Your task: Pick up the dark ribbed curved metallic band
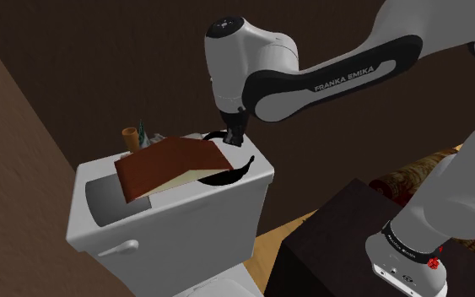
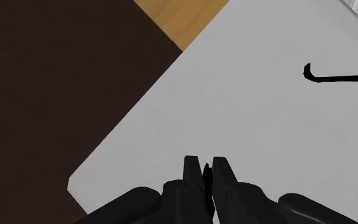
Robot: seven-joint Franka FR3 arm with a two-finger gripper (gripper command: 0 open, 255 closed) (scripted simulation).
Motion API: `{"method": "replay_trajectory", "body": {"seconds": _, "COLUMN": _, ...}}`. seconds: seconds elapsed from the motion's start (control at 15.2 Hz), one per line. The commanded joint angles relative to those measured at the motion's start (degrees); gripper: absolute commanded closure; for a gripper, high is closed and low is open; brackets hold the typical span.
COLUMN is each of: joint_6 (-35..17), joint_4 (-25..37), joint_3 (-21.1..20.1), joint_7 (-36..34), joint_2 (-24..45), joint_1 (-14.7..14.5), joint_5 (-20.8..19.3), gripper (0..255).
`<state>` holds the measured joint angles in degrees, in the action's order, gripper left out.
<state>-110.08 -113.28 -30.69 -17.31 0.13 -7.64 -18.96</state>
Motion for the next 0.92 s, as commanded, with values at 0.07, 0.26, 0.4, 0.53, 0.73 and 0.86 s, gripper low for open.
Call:
{"method": "replay_trajectory", "body": {"seconds": 0.07, "joint_6": 1.98, "joint_4": 1.64, "joint_3": 0.00, "joint_7": 0.85, "joint_2": -0.59, "joint_1": 0.01, "joint_5": 0.55, "gripper": 255}}
{"method": "replay_trajectory", "body": {"seconds": 0.26, "joint_6": 4.04, "joint_4": 3.44, "joint_3": 0.01, "joint_7": 1.65, "joint_2": -1.06, "joint_1": 0.00, "joint_5": 1.01, "gripper": 255}}
{"method": "replay_trajectory", "body": {"seconds": 0.4, "joint_6": 5.44, "joint_4": 4.70, "joint_3": 0.01, "joint_7": 2.15, "joint_2": -1.31, "joint_1": 0.00, "joint_5": 1.26, "gripper": 255}}
{"method": "replay_trajectory", "body": {"seconds": 0.53, "joint_6": 6.84, "joint_4": 6.02, "joint_3": 0.00, "joint_7": 2.63, "joint_2": -1.50, "joint_1": -0.01, "joint_5": 1.47, "gripper": 255}}
{"method": "replay_trajectory", "body": {"seconds": 0.73, "joint_6": 8.99, "joint_4": 8.11, "joint_3": -0.02, "joint_7": 3.30, "joint_2": -1.67, "joint_1": -0.03, "joint_5": 1.71, "gripper": 255}}
{"method": "replay_trajectory", "body": {"seconds": 0.86, "joint_6": 9.09, "joint_4": 8.22, "joint_3": -0.02, "joint_7": 3.34, "joint_2": -1.68, "joint_1": -0.03, "joint_5": 1.73, "gripper": 255}}
